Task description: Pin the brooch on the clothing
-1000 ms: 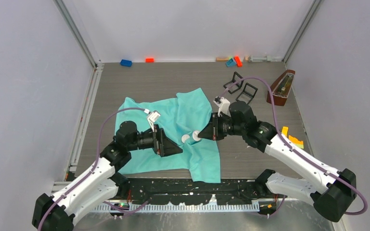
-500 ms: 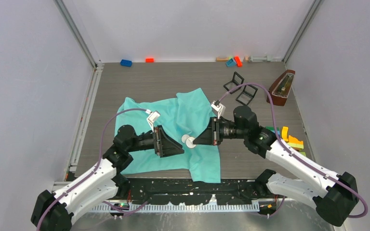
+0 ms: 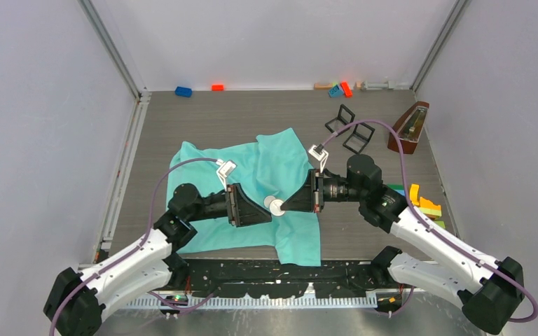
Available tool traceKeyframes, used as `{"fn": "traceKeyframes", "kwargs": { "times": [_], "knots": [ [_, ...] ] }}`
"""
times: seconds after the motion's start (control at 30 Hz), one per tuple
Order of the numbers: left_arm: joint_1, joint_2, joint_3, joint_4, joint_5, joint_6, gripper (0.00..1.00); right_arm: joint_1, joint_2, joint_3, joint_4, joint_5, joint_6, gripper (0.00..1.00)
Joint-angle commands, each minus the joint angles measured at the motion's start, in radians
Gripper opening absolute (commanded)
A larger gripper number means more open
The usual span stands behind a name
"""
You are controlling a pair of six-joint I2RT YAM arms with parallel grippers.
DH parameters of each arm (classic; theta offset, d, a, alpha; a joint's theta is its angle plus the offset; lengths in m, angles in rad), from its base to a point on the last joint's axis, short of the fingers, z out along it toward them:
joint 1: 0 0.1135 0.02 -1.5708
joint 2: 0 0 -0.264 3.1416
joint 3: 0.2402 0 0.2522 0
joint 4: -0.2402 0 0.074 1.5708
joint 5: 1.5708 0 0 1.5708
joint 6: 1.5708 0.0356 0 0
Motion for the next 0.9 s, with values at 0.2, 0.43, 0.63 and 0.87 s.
{"fn": "traceKeyframes", "kwargs": {
  "times": [0.2, 0.43, 0.63, 0.87],
  "knots": [
    [-0.015, 0.051, 0.015, 0.160, -0.034, -0.071, 0.43, 0.005, 0.017, 0.025, 0.064, -0.077, -0.010, 0.01],
    [-0.018, 0.073, 0.014, 0.184, -0.030, -0.085, 0.17, 0.005, 0.027, 0.024, 0.054, -0.081, -0.023, 0.01],
    [-0.019, 0.061, -0.003, 0.184, -0.036, -0.071, 0.00, 0.005, 0.035, 0.024, 0.053, -0.077, -0.016, 0.02],
    [-0.019, 0.046, -0.006, 0.163, -0.053, -0.049, 0.00, 0.006, 0.037, 0.022, 0.067, -0.081, 0.005, 0.36]
  ]
}}
